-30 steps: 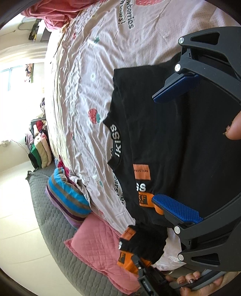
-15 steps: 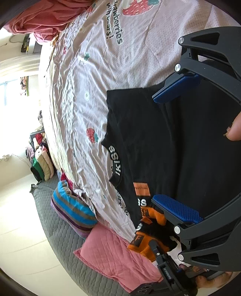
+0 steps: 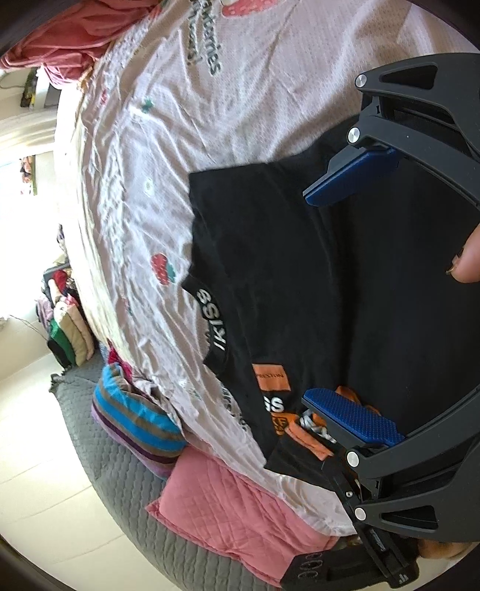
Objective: Fold small clothes
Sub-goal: 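Release the cuff with the left tool while the right tool grasps it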
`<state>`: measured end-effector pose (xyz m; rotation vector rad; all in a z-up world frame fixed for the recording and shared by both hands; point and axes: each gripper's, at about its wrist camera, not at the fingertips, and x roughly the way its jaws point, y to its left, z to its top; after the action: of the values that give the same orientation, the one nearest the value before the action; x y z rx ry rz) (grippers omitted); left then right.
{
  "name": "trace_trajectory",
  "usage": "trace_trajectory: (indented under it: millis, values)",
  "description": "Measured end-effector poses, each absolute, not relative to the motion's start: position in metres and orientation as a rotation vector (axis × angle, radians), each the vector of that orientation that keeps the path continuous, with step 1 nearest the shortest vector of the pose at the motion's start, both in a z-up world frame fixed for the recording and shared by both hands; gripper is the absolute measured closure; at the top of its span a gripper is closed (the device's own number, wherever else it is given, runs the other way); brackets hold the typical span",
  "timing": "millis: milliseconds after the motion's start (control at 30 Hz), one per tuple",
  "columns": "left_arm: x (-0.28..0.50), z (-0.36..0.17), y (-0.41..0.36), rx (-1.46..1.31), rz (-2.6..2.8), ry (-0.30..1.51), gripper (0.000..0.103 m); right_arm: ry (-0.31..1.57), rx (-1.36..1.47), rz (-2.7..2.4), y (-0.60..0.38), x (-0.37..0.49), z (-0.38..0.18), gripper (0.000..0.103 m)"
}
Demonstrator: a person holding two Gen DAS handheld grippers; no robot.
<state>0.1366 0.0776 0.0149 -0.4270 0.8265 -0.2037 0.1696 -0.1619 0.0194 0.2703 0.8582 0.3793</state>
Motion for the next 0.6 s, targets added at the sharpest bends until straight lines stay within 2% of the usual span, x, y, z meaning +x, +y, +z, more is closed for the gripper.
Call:
trace_trajectory:
  millis: [67, 167, 233, 367, 400, 500, 567, 600]
  values:
    - [0.133, 0.019, 0.080, -0.421, -0.195, 0.817, 0.058, 0.881, 0.268, 0.399, -0.154, 0.170, 0.015, 0.005]
    - [0.128, 0.024, 0.092, -0.432, -0.148, 0.799, 0.034, 0.918, 0.260, 0.448, -0.136, 0.168, 0.009, 0.005]
    - [0.126, 0.029, 0.100, -0.421, -0.106, 0.783, 0.032, 0.944, 0.246, 0.495, -0.120, 0.165, 0.004, 0.005]
    - [0.119, 0.035, 0.122, -0.424, 0.008, 0.752, 0.010, 1.008, 0.244, 0.588, -0.082, 0.162, -0.006, 0.005]
    - [0.117, 0.037, 0.127, -0.424, 0.037, 0.745, 0.010, 1.018, 0.242, 0.606, -0.073, 0.161, -0.009, 0.006]
    - [0.113, 0.037, 0.143, -0.435, 0.096, 0.741, 0.010, 1.054, 0.234, 0.630, -0.052, 0.163, -0.015, 0.023]
    - [0.110, 0.036, 0.151, -0.450, 0.108, 0.737, 0.010, 1.080, 0.240, 0.638, -0.040, 0.166, -0.020, 0.029]
    - [0.109, 0.035, 0.156, -0.458, 0.118, 0.736, 0.010, 1.081, 0.240, 0.638, -0.036, 0.167, -0.021, 0.036]
